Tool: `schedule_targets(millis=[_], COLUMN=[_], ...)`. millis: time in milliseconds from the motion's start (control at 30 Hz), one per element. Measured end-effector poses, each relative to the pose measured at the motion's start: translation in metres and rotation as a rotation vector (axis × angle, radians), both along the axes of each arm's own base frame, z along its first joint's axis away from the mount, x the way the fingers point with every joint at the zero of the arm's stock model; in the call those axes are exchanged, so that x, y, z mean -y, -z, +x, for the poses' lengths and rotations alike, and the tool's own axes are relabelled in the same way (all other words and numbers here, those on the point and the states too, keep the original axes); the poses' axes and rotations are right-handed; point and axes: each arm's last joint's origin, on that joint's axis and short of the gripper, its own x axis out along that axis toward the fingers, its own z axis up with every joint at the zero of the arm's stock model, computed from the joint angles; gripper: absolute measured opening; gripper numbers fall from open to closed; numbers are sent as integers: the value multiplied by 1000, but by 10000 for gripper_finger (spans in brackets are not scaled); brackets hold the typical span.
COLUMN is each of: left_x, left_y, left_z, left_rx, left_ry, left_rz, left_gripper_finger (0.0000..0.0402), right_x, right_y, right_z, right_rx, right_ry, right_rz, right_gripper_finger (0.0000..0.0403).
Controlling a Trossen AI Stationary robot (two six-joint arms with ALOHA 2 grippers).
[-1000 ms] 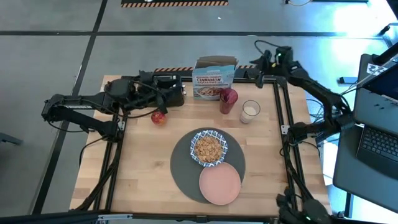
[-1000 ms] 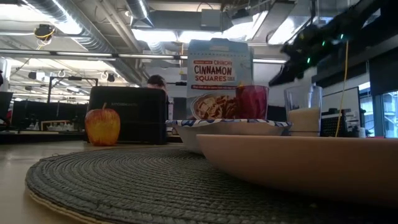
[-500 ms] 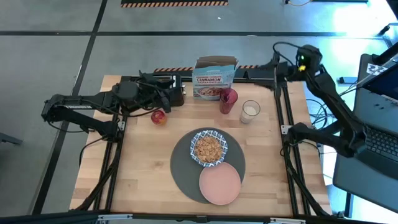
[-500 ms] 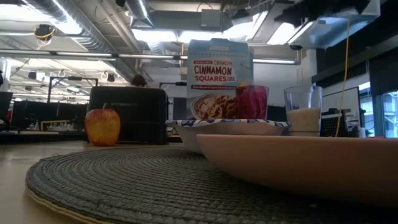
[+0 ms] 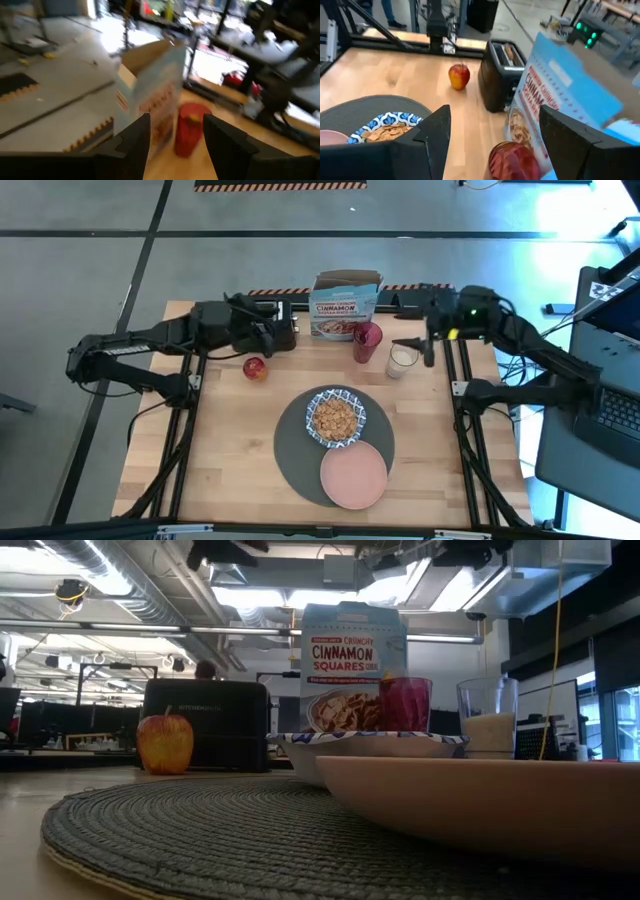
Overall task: Arrange a breakfast setting
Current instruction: Put the bread on the pink plate
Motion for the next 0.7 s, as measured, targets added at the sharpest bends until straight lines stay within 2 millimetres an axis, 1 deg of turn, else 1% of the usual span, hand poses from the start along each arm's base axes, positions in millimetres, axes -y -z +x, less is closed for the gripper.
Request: schedule_targets(millis=[100, 200, 300, 400, 533, 633, 700], left_x=[-10, -24, -40, -53, -64, -68, -67], left_y=[7, 15, 19, 22, 20, 19, 20], left_z=[-7, -14, -22, -31, -40, -44, -47], left_rx=[-74, -150, -152, -140, -76, -45, -48], left_ry=[23, 0, 14, 143, 364, 437, 466], left_rz=[-44, -101, -185, -286, -368, -404, -427], left_gripper_finger=[174, 174, 174, 174, 174, 174, 174], right_x=[-7, -14, -20, -26, -31, -33, -36], right_y=[4, 7, 11, 15, 22, 22, 21], right_z=[14, 27, 41, 52, 67, 76, 79], right_rx=[-18, -25, -33, -45, -59, -22, -3], right_ry=[27, 28, 19, 13, 14, 10, -3], right_rz=[18, 35, 55, 47, 33, 60, 76], right_gripper_finger=[248, 248, 248, 248, 248, 248, 248])
